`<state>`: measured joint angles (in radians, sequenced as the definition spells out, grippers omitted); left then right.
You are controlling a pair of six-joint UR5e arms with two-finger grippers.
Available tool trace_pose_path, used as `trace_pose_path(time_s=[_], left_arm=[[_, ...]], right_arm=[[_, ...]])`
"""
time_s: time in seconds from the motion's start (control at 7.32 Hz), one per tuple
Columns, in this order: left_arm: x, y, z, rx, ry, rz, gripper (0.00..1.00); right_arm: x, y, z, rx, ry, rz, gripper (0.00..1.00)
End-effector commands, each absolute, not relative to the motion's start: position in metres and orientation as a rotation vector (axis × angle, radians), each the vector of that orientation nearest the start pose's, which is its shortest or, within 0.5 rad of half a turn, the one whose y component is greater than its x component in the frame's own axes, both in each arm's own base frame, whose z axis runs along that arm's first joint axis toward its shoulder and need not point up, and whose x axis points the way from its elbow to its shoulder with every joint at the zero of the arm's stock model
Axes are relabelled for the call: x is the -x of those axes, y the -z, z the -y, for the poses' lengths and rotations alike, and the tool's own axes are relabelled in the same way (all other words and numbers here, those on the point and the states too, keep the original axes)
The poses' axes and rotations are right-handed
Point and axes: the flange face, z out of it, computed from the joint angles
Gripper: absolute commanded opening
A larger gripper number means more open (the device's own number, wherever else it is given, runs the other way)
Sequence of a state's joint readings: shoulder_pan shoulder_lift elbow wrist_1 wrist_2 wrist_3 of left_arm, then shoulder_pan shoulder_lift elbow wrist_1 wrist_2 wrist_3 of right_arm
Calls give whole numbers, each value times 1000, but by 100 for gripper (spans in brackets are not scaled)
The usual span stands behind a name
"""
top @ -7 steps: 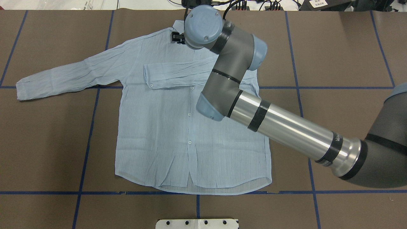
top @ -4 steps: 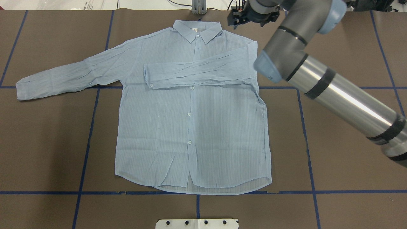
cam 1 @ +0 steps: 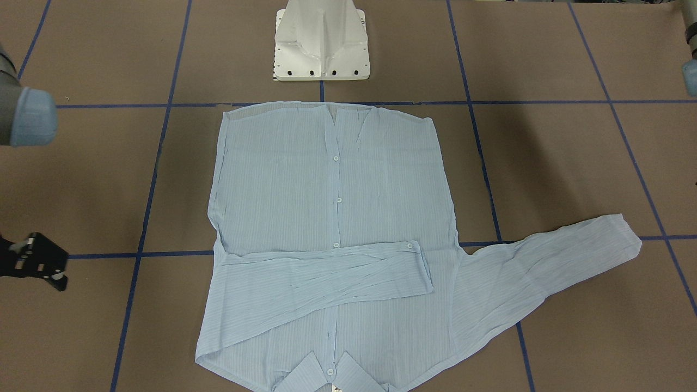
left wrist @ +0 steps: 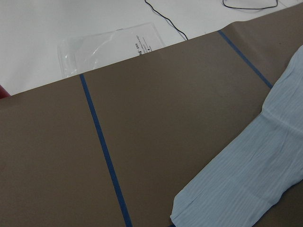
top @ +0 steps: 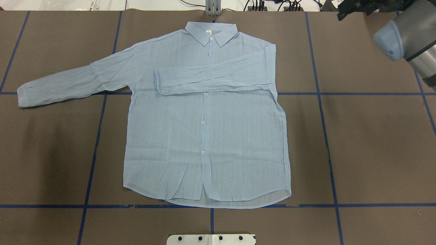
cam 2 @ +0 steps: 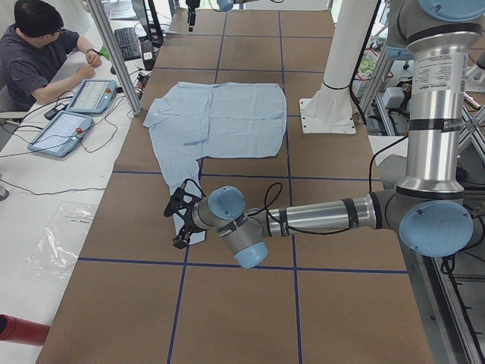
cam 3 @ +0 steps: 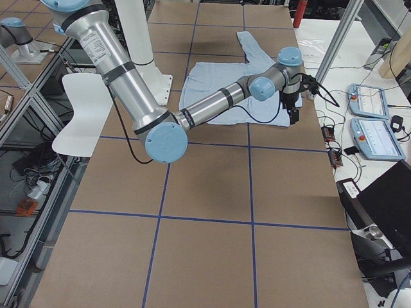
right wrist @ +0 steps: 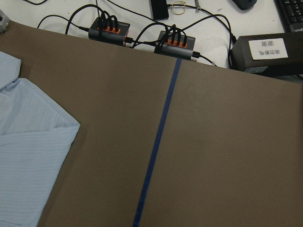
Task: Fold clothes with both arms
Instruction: 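Release the sleeve on the shirt and raise the right gripper away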
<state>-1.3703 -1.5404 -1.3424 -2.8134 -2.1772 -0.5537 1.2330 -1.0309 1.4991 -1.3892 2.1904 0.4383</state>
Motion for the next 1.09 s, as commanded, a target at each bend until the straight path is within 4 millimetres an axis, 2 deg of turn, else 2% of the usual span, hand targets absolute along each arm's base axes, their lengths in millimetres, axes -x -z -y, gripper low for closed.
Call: trace_pose_path(time_s=[0.0, 0.14, 0.41, 0.96], left_arm=[[-55, -676, 488, -620, 111, -905, 73], [-84, -675, 487, -539, 186, -958, 60], [-121, -670, 486, -544, 167, -961, 64], [-162, -681, 479, -526, 124, -933, 66]], right_arm=[[136, -374, 677, -355, 116, 789, 100], [136, -377, 676, -353, 117, 788, 100], [134, -385, 672, -347, 113, 783, 100], [131, -392, 662, -339, 102, 784, 100]])
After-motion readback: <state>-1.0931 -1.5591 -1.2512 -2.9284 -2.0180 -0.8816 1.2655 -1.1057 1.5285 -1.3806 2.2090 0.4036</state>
